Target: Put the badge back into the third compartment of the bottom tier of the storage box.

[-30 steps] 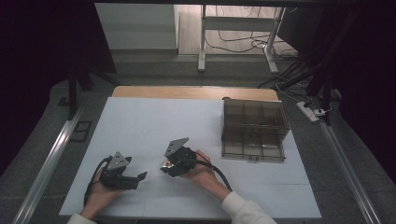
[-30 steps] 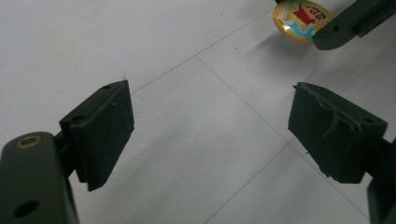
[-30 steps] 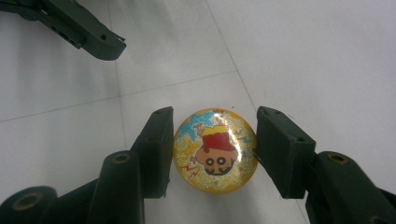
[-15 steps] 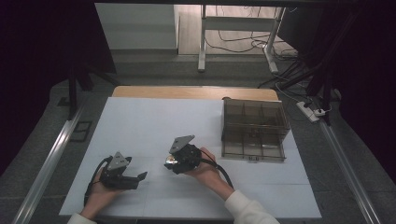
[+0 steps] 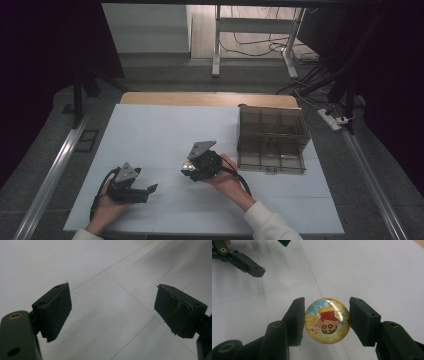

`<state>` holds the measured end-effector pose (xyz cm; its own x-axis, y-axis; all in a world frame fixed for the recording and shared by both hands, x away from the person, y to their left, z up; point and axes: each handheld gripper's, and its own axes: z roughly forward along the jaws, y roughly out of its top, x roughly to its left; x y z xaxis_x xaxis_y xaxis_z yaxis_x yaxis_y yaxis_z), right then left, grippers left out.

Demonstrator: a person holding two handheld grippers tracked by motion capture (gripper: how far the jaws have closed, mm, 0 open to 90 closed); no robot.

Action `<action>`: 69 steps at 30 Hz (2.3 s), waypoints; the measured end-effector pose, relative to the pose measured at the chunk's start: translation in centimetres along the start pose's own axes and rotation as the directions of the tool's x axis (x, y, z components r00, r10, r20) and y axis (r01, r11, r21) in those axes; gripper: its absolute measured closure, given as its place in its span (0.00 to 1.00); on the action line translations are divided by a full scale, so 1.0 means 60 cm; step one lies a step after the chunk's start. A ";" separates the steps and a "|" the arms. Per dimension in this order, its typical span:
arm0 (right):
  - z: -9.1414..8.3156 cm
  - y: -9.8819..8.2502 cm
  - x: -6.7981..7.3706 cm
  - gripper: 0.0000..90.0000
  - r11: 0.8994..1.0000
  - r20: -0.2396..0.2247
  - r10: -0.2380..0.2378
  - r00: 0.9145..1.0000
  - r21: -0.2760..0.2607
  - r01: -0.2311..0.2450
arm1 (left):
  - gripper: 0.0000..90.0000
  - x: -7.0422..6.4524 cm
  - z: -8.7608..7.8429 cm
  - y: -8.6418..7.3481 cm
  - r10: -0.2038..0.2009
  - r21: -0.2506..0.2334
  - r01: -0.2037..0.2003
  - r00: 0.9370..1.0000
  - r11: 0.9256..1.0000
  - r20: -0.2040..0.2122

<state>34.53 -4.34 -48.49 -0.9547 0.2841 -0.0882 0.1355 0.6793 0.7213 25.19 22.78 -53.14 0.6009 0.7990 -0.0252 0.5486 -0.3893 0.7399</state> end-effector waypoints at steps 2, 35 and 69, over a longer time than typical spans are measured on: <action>-0.003 -0.001 -0.002 0.52 1.000 0.004 0.002 1.000 -0.003 -0.002 | 0.16 0.000 0.000 0.000 0.000 -0.001 0.000 1.000 1.000 0.001; -0.063 -0.029 -0.042 0.52 0.997 0.062 0.076 0.995 -0.028 -0.075 | 0.16 0.000 -0.001 0.000 0.002 -0.002 -0.002 1.000 1.000 -0.002; -0.143 -0.078 -0.082 0.52 0.983 0.170 0.175 0.970 -0.077 -0.164 | 0.16 -0.001 -0.001 0.001 -0.002 -0.012 0.002 1.000 1.000 0.000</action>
<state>36.30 -14.71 -45.55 -0.8574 0.5091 -0.0761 0.2690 0.5693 0.7769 25.15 22.77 -53.03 0.5994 0.8000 -0.0268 0.5430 -0.3818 0.7479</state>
